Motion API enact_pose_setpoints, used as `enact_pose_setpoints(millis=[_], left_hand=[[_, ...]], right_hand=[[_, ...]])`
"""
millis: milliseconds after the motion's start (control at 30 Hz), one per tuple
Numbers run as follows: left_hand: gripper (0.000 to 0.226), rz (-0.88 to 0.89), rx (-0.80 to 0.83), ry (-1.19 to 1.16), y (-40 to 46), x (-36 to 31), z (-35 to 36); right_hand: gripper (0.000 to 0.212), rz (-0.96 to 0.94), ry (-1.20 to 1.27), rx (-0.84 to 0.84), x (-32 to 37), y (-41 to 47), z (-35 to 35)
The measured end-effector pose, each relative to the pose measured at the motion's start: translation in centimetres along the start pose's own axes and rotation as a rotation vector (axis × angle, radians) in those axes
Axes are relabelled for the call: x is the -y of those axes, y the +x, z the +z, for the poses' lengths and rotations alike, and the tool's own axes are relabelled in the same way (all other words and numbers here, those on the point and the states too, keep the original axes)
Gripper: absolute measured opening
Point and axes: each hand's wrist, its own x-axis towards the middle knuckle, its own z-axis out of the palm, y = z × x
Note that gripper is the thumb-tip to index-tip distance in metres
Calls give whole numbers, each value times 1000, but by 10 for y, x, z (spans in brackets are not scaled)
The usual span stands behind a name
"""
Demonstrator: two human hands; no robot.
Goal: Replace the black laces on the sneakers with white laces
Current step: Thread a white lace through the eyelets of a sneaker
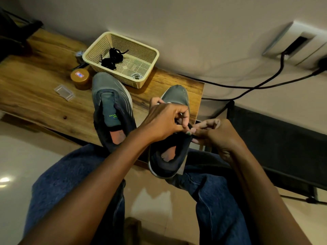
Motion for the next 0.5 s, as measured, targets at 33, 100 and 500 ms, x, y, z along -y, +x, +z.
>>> enact_pose_setpoints(millis=[33, 100, 500], left_hand=[[22, -1, -2, 13, 0, 1, 1], [24, -9, -7, 37, 0, 5, 2], [33, -12, -71, 157, -1, 9, -1]], right_hand=[[8, 4, -5, -3, 0, 0, 1], [4, 5, -11, -4, 2, -1, 1], [5, -15, 28, 0, 3, -2, 4]])
